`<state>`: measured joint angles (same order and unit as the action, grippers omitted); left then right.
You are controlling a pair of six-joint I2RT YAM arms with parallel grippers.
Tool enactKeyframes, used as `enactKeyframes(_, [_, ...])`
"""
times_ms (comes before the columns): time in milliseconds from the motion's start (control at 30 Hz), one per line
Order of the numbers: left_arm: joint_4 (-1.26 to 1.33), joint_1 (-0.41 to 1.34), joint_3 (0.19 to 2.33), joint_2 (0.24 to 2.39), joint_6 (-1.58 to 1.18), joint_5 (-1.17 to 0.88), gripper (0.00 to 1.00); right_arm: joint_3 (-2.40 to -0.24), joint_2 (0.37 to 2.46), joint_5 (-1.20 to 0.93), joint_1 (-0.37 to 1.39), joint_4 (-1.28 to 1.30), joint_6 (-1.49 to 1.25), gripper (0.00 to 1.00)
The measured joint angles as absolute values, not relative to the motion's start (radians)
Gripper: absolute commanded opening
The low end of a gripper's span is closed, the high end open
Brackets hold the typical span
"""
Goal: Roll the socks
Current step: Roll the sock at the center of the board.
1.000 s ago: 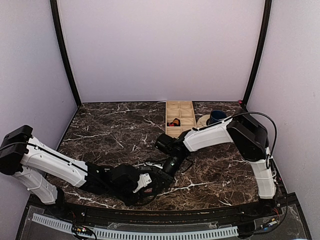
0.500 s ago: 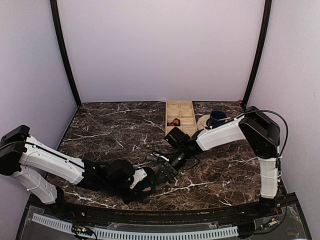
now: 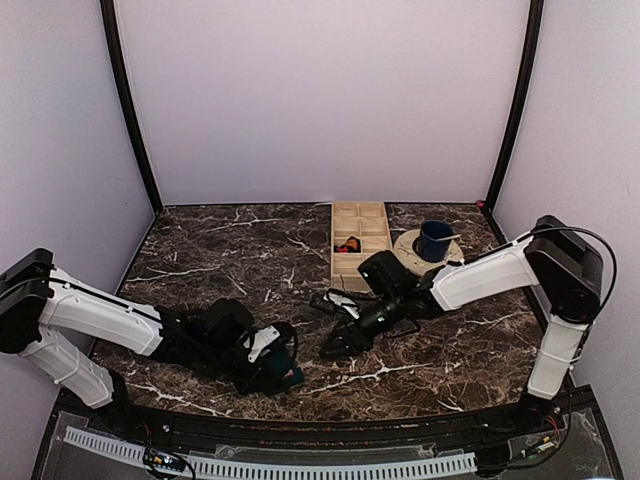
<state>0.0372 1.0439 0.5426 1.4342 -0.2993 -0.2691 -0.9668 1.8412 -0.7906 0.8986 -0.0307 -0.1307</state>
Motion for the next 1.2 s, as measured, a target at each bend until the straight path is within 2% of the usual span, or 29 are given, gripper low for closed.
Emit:
enactKeyframes(333, [0.094,0.937,0.534,1.494,-0.355,-0.507,0.00,-0.894,1.714,-0.456,1.053,-0.096,0.034,0.36])
enactKeyframes(533, [0.123,0.904,0.534,1.535,-0.382,-0.622,0.00,-0.882,1.692,-0.263,1.172,-0.112,0.150,0.43])
enactKeyframes(833, [0.166,0.868,0.534,1.591,-0.418,-0.746,0.00,-0.905,1.732,-0.107,1.276,-0.104,0.282,0.44])
enactKeyframes(1200, [0.207,0.866,0.534,1.640,-0.442,-0.839,0.00,-0.942,1.797,-0.023,1.351,-0.089,0.377,0.42])
